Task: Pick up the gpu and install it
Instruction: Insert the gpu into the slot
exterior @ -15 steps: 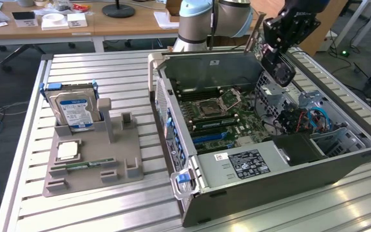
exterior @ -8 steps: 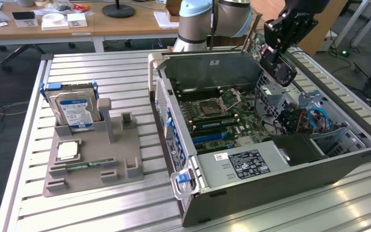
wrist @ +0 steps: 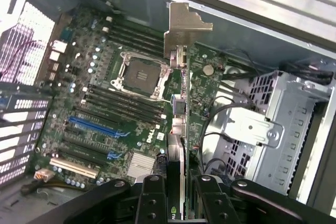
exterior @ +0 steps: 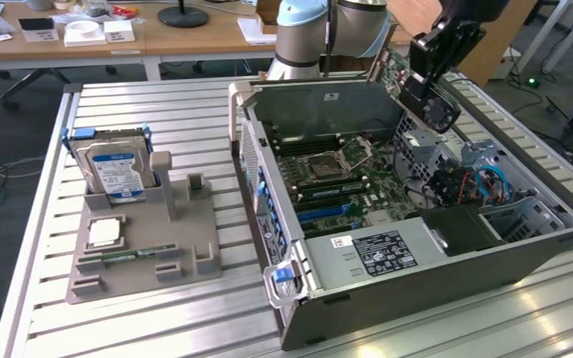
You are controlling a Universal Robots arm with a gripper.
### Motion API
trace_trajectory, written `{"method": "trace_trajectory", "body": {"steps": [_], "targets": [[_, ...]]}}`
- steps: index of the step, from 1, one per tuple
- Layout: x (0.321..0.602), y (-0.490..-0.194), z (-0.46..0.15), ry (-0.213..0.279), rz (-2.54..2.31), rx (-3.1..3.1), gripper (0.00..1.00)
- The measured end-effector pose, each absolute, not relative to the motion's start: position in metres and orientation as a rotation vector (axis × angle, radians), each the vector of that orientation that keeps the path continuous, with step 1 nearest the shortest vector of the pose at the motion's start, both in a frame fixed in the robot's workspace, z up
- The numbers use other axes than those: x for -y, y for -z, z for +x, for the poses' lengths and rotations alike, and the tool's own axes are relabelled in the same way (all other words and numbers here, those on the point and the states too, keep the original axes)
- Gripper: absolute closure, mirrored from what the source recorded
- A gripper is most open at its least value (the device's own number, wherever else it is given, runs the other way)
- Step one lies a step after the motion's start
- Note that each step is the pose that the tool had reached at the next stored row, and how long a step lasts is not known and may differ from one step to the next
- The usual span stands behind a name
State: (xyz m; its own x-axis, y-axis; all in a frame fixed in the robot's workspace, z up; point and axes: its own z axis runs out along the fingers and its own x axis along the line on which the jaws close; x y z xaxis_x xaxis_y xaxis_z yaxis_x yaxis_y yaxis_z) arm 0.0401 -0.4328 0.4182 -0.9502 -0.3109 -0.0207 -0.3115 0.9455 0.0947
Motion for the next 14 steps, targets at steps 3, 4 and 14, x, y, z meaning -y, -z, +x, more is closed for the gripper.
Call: {"method": "trace_trajectory", "body": {"steps": [3, 4, 14], "targets": [[0.4328, -0.4179, 0.0401, -0.152, -0.566, -3.083, 0.74], [0.4328, -0.4178, 0.0401, -0.152, -0.589, -3.08, 0.74], [0.4328, -0.4169, 0.0401, -0.153, -0.823, -3.033, 0.74]]}}
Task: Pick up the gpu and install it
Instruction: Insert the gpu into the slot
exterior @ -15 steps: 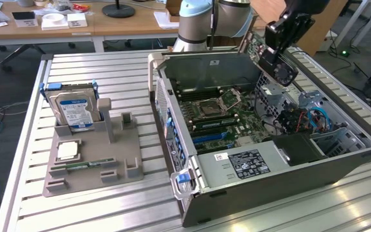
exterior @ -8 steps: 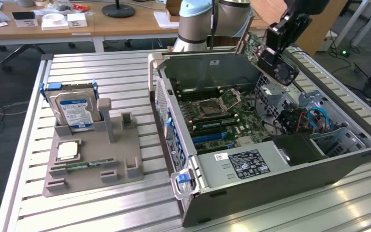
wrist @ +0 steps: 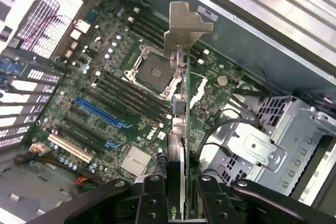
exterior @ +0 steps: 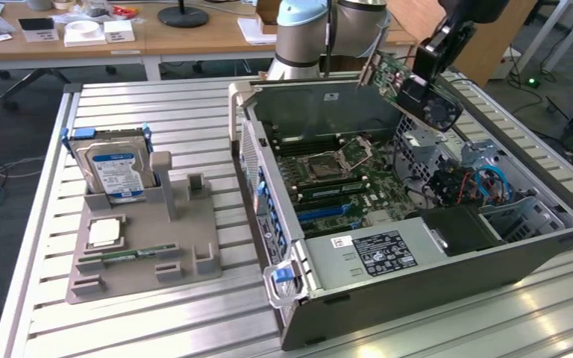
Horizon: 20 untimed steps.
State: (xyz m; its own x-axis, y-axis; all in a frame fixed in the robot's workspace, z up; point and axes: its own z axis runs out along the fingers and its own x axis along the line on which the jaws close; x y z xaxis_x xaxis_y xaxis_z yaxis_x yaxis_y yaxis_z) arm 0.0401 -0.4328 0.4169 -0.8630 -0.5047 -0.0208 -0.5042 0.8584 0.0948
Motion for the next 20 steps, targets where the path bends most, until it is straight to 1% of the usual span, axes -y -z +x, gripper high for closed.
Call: {"method": "trace_trajectory", "body": {"steps": [20], "targets": [[0.4328, -0.4146, 0.0401, 0.148, 1.324, 2.822, 0.74]]}}
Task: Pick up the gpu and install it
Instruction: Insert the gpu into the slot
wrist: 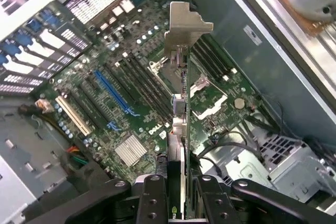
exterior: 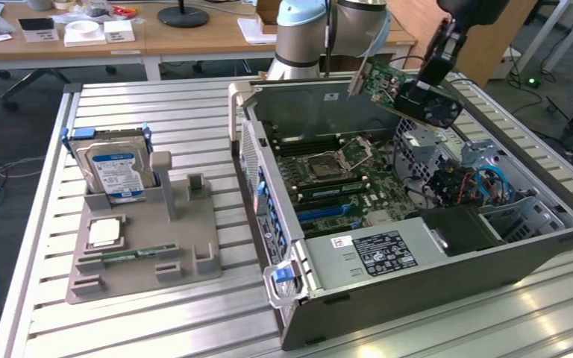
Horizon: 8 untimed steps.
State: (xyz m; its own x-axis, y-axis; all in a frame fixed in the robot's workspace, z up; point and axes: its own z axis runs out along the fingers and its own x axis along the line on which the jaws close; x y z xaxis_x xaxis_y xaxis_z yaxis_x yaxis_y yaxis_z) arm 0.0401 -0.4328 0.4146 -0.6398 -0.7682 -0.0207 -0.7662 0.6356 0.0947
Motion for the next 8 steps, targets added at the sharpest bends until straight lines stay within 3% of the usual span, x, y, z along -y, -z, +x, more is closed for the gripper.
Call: {"method": "trace_trajectory", "body": {"steps": [8], "targets": [[0.4328, -0.4135, 0.0401, 0.145, 1.522, 2.712, 0.74]]}}
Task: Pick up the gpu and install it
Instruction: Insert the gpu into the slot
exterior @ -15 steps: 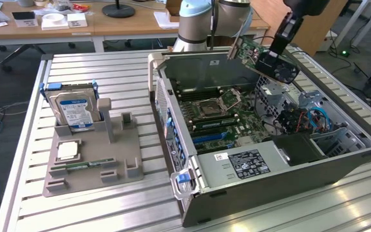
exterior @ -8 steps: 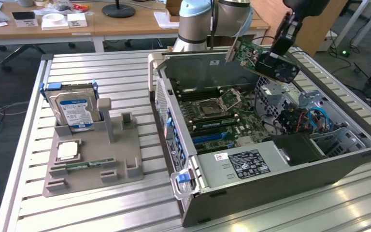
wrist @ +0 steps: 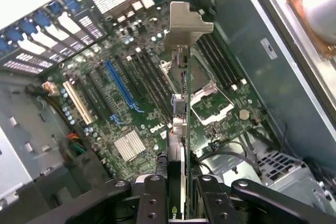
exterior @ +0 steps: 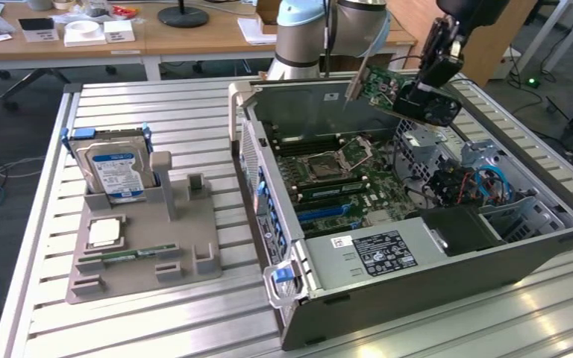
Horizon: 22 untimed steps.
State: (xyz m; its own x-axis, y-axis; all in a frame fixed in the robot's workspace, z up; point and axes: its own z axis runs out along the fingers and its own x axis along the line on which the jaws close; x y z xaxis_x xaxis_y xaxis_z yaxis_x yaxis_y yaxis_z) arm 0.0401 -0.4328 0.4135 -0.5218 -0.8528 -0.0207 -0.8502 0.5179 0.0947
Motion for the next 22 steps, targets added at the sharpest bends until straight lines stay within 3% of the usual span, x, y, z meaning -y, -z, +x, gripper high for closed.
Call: {"method": "trace_trajectory", "body": {"steps": [22], "targets": [[0.4326, -0.4111, 0.0401, 0.133, 1.989, 2.369, 0.74]]}}
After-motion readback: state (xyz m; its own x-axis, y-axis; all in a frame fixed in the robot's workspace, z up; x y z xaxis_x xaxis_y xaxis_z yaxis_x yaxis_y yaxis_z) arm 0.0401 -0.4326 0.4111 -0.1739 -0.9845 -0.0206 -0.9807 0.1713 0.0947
